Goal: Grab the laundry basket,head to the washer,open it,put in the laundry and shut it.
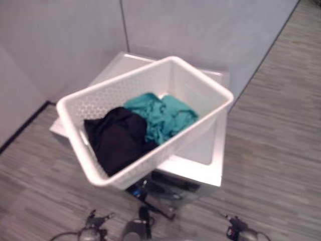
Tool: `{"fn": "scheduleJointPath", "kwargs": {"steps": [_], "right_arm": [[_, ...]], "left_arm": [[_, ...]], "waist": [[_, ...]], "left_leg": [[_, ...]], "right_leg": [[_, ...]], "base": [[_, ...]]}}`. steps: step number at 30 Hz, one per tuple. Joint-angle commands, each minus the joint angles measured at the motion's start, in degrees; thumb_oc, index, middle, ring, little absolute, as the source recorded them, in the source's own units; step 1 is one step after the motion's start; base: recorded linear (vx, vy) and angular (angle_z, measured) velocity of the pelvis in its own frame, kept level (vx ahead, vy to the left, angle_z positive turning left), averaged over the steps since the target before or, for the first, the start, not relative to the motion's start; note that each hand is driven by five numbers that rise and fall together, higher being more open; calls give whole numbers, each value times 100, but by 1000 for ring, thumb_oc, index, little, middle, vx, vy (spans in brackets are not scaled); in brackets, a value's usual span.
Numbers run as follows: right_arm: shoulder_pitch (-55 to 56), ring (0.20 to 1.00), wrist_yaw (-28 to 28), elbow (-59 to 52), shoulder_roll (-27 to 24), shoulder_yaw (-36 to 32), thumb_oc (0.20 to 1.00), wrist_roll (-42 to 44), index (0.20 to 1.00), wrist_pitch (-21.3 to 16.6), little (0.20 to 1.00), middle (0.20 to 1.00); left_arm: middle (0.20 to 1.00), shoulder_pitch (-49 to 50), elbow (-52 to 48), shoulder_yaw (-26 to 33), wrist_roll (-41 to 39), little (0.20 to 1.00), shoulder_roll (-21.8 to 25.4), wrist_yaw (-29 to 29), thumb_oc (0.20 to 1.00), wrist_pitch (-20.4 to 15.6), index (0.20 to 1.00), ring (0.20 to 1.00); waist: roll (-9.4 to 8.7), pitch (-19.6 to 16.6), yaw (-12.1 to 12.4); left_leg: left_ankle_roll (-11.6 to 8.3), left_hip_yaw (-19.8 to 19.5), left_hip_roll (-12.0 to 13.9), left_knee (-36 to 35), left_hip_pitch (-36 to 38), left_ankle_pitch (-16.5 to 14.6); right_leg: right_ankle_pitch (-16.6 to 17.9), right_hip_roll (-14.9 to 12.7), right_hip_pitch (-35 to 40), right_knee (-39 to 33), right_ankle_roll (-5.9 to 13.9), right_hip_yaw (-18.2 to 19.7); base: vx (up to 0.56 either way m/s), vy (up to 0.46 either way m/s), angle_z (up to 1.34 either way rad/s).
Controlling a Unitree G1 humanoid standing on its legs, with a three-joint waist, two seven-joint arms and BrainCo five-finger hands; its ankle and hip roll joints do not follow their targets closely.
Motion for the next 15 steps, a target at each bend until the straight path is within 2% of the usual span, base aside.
{"fn": "scheduleJointPath", "kwargs": {"steps": [1,2,3,4,5,6,8,9,10,11,12,14,15], "right_arm": [[-76,1000,-93,-202,-364,-40,1000,-38,1000,-183,1000,1000],[-52,1000,-101,-212,-376,-46,1000,-67,1000,-186,1000,1000],[-23,1000,-105,-233,-381,-52,1000,-90,1000,-184,1000,1000],[-23,1000,-105,-233,-381,-52,1000,-90,1000,-184,1000,1000],[-4,1000,-94,-179,-431,-59,1000,-131,1000,-159,1000,1000],[-6,1000,-94,-179,-433,-59,1000,-130,1000,-159,1000,1000],[3,1000,-87,-128,-516,-130,1000,-143,1000,-167,1000,1000],[12,1000,-75,-101,-605,-247,1000,-98,1000,-186,1000,1000],[30,1000,-60,-80,-645,-297,1000,-85,1000,-180,1000,1000],[89,1000,-51,-33,-668,-360,1000,-99,1000,-160,1000,1000],[148,1000,-60,-3,-663,-428,1000,-95,1000,-163,1000,1000],[157,1000,-64,27,-655,-477,1000,-84,1000,-143,1000,1000],[216,1000,-70,76,-654,-607,1000,-40,1000,-127,1000,1000]], "left_arm": [[1000,-226,-47,-17,44,1000,225,79,1000,-166,1000,1000],[1000,-219,-57,-65,75,1000,216,76,1000,-165,1000,1000],[1000,-212,-78,-91,109,1000,222,87,1000,-155,1000,1000],[1000,-212,-78,-91,109,1000,222,87,1000,-155,1000,1000],[1000,-181,-107,-76,123,1000,239,64,1000,-163,1000,1000],[1000,-182,-107,-76,123,1000,237,64,1000,-162,1000,1000],[1000,-124,-74,11,103,1000,279,67,1000,-168,1000,1000],[1000,-107,-3,53,86,1000,307,65,1000,-184,1000,1000],[1000,-94,13,66,82,1000,309,59,1000,-190,1000,1000],[1000,-59,52,58,102,1000,291,44,1000,-196,1000,1000],[1000,-41,67,17,126,1000,284,43,1000,-196,1000,1000],[1000,-51,95,-12,142,1000,263,20,1000,-191,1000,1000],[1000,-62,86,-98,221,1000,257,-21,1000,-185,1000,1000]], "waist": [[-154,211,-49],[-170,221,-136],[-216,235,-216],[-216,235,-216],[-247,202,-309],[-244,192,-312],[-254,136,-389],[-178,49,-486],[-114,-9,-550],[-26,-80,-645],[61,-119,-720],[112,-141,-756],[188,-192,-838]], "left_leg": [[-267,-853,-179,372,-570,-146],[-244,-961,-111,574,-568,-284],[-210,-942,120,723,-430,-436],[-210,-942,120,723,-430,-436],[-184,-1092,602,877,-44,-502],[-184,-1094,602,854,-51,-479],[-214,-1468,937,925,469,-473],[-322,-1733,1127,802,996,-286],[-377,-1814,1165,656,1216,-268],[-469,-1798,1240,443,1429,-246],[-546,-1596,1311,202,1576,-241],[-585,-1423,1333,77,1613,-232],[-659,-1184,1289,-82,1704,-367]], "right_leg": [[-379,-395,97,299,442,21],[-298,-494,17,329,447,-47],[-245,-631,-74,386,451,-111],[-245,-631,-74,386,451,-111],[-170,-785,-206,452,437,-158],[-155,-781,-218,443,435,-161],[-99,-861,-304,499,471,-139],[-53,-862,-424,567,528,-115],[-49,-856,-468,598,563,-103],[-52,-849,-493,650,608,-86],[-56,-881,-531,717,654,-121],[-51,-914,-571,778,676,-128],[9,-1029,-570,826,769,-147]], "base": [[-221,67,9],[-208,90,-5],[-119,59,13],[-109,134,30],[-61,98,49],[-69,161,26],[-13,190,-2],[12,293,-7],[40,347,-6],[33,318,-2],[8,328,11],[-9,270,33],[-7,326,41]]}}
